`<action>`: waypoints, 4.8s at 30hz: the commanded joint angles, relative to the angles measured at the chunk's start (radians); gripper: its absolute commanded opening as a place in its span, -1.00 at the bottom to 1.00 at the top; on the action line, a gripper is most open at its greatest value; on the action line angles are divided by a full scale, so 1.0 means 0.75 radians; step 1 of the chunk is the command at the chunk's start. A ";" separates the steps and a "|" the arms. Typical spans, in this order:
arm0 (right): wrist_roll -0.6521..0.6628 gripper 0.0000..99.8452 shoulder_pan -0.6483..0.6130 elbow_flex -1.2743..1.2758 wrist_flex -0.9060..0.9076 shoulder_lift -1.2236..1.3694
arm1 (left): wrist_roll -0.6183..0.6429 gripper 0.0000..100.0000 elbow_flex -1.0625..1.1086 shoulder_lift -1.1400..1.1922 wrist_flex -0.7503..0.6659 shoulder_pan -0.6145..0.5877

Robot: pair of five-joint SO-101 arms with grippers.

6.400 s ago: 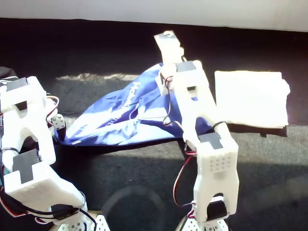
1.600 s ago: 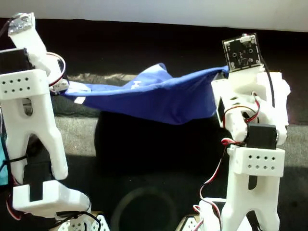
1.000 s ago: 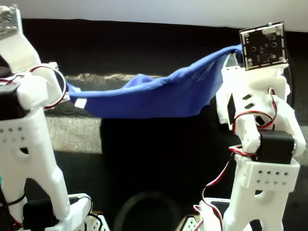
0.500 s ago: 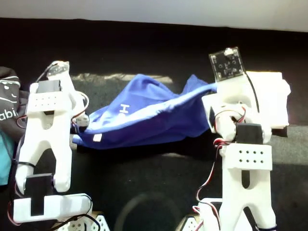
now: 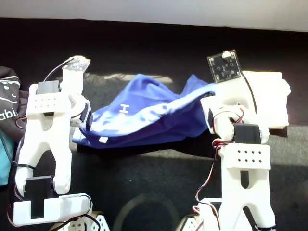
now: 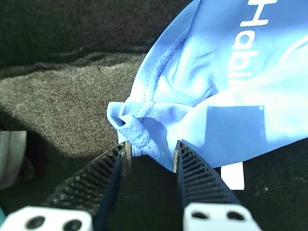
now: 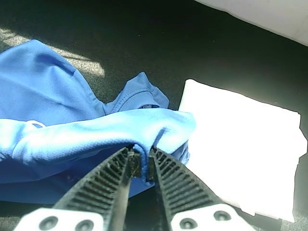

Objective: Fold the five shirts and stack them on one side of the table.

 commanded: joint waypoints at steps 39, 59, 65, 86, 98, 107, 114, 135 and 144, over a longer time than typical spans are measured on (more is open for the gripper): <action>-0.006 -0.99 0.001 -0.202 -0.173 -0.519 | 0.063 -0.98 -0.515 -0.641 0.282 -0.003; -0.002 -0.99 0.124 -0.920 -0.165 -0.521 | 0.176 -0.98 -0.965 -1.048 0.301 -0.103; -0.002 -0.99 0.124 -1.006 -0.165 -0.523 | 0.176 -0.98 -1.048 -1.048 0.307 -0.134; -0.010 -0.99 0.118 -1.030 -0.044 -0.654 | 0.178 -0.98 -1.143 -1.051 0.321 -0.134; -0.106 -0.99 0.116 -1.030 -0.064 -0.652 | 0.174 -0.98 -1.157 -1.053 0.462 -0.134; -0.115 -0.99 0.116 -1.040 -0.024 -0.658 | 0.176 -0.98 -1.186 -1.161 0.473 -0.134; -0.115 -0.99 0.019 -0.936 -0.032 -0.557 | 0.174 -0.98 -1.048 -1.042 0.432 -0.136; -0.106 -0.99 -0.001 -0.690 -0.543 0.224 | 0.168 -0.98 -0.873 -0.224 -0.086 -0.132; -0.106 -0.99 0.001 -0.856 -0.537 0.472 | 0.166 -0.98 -1.042 -0.003 -0.080 -0.134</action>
